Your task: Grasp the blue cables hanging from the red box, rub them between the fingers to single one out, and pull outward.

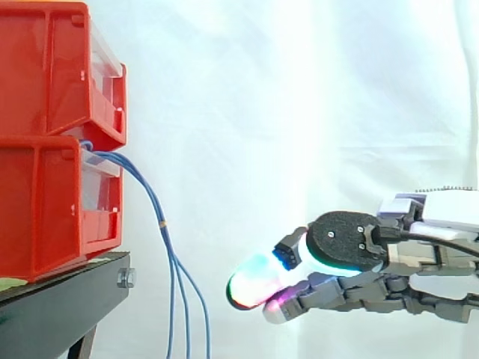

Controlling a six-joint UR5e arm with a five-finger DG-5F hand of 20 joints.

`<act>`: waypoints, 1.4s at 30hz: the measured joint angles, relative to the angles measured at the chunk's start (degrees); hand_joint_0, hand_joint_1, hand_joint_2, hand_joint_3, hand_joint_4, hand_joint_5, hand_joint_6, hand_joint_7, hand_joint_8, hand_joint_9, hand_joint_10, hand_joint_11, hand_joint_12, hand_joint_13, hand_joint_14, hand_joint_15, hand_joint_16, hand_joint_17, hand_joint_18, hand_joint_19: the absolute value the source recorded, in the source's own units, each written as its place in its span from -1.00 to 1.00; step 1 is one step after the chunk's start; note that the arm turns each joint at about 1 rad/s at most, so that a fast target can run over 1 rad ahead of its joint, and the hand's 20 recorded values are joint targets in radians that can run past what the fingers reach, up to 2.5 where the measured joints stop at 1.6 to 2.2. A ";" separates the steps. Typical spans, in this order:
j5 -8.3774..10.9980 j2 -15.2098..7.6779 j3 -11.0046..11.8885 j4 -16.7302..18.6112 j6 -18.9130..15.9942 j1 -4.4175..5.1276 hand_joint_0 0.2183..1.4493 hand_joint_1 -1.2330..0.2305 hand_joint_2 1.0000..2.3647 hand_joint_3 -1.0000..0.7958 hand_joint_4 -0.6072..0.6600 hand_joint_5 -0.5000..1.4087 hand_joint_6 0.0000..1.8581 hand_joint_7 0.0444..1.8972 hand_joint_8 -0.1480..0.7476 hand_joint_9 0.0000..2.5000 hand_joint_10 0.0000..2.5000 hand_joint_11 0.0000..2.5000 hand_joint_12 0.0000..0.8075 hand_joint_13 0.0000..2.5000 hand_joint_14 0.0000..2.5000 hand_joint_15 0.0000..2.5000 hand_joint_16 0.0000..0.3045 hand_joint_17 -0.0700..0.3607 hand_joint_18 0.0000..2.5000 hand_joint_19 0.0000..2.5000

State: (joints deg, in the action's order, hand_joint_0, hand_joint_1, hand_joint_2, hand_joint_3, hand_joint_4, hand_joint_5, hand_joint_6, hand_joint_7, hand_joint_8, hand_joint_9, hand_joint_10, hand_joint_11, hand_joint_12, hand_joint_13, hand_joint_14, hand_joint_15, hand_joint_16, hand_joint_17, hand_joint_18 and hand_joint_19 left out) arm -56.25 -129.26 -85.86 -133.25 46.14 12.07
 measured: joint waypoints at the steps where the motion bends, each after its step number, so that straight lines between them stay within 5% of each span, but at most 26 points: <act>1: -0.14 -0.33 0.72 -0.58 -0.80 -0.02 -0.51 -0.07 -1.00 -0.39 0.28 -0.67 -0.46 -0.24 -0.16 -0.50 -1.00 -0.89 -0.21 -0.73 -1.00 -0.89 -0.73 -0.24 -0.97 -0.97; 12: -0.42 -1.23 2.20 0.02 -1.70 0.20 -0.51 -0.07 -0.99 -0.39 0.30 -0.66 -0.46 -0.22 -0.15 -0.47 -1.00 -0.85 -0.20 -0.71 -0.99 -0.88 -0.73 -0.24 -0.94 -0.95; 21: -1.17 -5.31 6.14 1.89 -4.49 0.25 -0.50 -0.07 -1.00 -0.39 0.32 -0.65 -0.46 -0.20 -0.15 -0.45 -0.99 -0.83 -0.19 -0.67 -0.99 -0.85 -0.73 -0.25 -0.91 -0.92; 27: -3.25 -5.72 6.71 1.30 -8.91 0.27 -0.50 -0.07 -0.99 -0.38 0.32 -0.64 -0.46 -0.20 -0.15 -0.43 -0.99 -0.81 -0.19 -0.64 -0.99 -0.83 -0.73 -0.25 -0.88 -0.91; 34: -8.62 -5.73 6.87 2.17 -14.58 0.35 -0.50 -0.08 -1.00 -0.39 0.33 -0.64 -0.46 -0.20 -0.14 -0.41 -0.99 -0.80 -0.19 -0.63 -0.99 -0.82 -0.73 -0.25 -0.86 -0.90; 42: -8.60 -6.04 9.64 -1.41 -25.28 -0.09 -0.49 -0.08 -0.99 -0.38 0.34 -0.63 -0.46 -0.19 -0.14 -0.40 -0.99 -0.78 -0.18 -0.61 -0.99 -0.81 -0.74 -0.25 -0.85 -0.89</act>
State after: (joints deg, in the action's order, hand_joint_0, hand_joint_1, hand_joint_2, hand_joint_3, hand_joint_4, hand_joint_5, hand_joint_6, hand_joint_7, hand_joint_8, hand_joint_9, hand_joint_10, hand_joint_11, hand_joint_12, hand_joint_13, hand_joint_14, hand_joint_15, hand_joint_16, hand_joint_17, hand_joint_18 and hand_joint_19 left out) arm -64.85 -135.30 -76.22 -134.66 20.87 11.98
